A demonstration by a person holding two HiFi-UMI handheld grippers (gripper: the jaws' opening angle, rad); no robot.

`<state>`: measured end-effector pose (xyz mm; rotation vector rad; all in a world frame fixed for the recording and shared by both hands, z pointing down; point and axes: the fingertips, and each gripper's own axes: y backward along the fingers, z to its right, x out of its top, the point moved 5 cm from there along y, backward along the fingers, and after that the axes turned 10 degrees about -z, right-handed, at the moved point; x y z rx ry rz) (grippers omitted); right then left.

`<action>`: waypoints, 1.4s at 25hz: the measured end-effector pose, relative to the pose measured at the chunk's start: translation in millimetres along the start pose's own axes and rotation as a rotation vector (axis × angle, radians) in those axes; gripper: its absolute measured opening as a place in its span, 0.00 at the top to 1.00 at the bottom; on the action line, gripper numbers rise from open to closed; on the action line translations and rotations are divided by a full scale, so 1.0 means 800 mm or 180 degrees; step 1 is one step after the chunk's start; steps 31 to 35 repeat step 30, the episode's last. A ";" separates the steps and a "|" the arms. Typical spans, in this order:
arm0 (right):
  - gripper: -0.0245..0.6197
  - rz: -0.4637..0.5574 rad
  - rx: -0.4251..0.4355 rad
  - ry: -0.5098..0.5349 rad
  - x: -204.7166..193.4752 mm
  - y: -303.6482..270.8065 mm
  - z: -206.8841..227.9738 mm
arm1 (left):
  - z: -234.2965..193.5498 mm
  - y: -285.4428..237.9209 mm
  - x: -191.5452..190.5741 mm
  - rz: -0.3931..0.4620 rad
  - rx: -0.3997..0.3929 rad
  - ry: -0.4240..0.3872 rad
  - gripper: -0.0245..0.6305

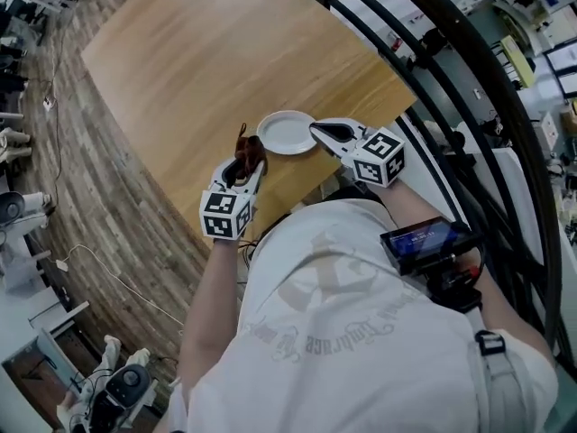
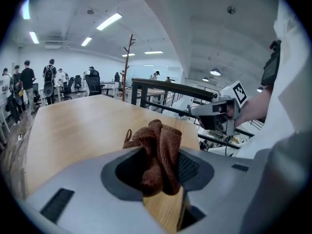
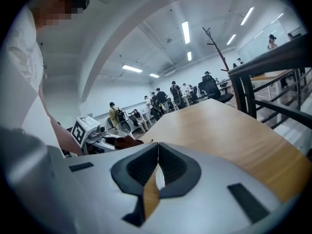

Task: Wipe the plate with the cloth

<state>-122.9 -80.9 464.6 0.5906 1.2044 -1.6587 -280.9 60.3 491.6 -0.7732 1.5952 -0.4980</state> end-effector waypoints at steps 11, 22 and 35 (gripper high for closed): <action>0.94 -0.0119 0.0126 0.0420 0.022 -0.018 -0.053 | -0.029 0.061 -0.011 0.0640 0.0158 0.0442 0.70; 0.94 -0.0086 0.0093 0.0426 0.018 -0.026 -0.067 | -0.033 0.070 -0.020 0.0696 0.0144 0.0409 0.70; 0.94 -0.0104 0.0088 0.0448 0.014 -0.020 -0.073 | -0.020 0.067 -0.018 0.0710 0.0089 0.0380 0.70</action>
